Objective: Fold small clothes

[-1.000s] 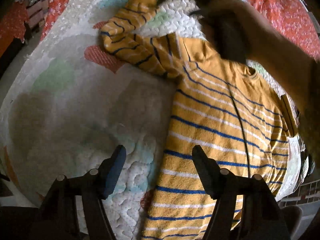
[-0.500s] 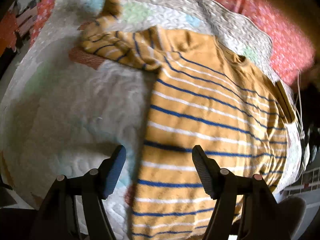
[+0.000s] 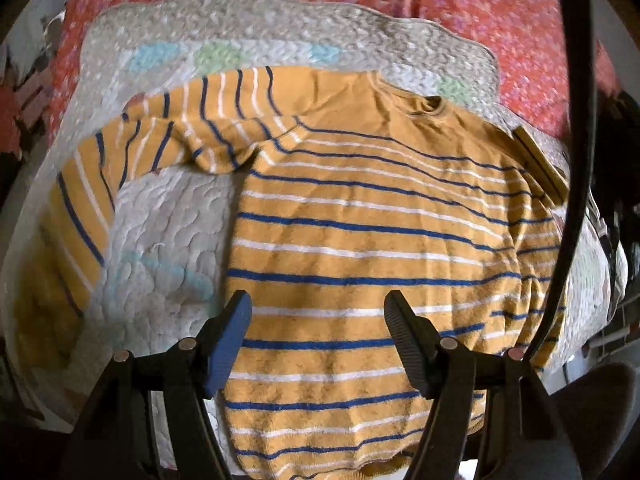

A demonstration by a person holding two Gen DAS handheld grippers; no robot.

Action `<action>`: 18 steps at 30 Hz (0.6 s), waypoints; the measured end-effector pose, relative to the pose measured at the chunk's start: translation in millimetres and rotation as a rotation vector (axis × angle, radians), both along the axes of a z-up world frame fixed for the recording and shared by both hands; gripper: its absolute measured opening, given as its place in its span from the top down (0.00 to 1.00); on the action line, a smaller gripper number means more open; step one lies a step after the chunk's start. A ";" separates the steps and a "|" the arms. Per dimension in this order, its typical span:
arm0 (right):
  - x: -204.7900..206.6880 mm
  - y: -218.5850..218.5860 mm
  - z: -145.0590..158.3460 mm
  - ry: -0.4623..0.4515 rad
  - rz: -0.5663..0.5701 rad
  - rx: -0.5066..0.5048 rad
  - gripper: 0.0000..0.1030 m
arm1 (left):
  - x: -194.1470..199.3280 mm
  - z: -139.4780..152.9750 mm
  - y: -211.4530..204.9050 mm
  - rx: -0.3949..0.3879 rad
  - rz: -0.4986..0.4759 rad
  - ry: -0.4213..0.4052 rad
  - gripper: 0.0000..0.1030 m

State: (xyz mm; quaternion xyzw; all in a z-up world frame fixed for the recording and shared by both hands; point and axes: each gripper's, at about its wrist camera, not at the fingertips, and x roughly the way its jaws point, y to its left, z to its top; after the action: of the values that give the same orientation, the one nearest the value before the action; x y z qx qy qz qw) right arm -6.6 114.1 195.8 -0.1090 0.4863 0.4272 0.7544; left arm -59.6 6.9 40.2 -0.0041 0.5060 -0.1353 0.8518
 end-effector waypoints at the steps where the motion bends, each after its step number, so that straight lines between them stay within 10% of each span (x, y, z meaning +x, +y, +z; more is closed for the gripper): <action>1: 12.8 -18.8 5.1 -0.013 -0.053 0.013 0.56 | 0.1 -0.2 -4.0 0.000 -0.008 -0.002 0.34; 6: 25.0 -172.5 12.1 -0.085 -0.436 0.000 0.52 | -1.5 6.4 -10.2 -0.004 -0.026 -0.022 0.34; 13: -22.5 -411.2 -63.2 -0.144 -0.995 -0.242 0.52 | 6.5 6.6 -13.4 0.007 0.020 -0.032 0.34; 18: -80.8 -515.3 -109.5 -0.095 -1.282 -0.201 0.52 | 15.4 -6.9 -29.4 0.049 0.027 -0.009 0.34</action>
State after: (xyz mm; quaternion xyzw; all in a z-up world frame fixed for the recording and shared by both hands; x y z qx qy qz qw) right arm -87.4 -401.3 86.3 0.1138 0.4587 -0.1606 0.8665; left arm -44.2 -22.5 33.3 0.0107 0.5055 -0.1112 0.8556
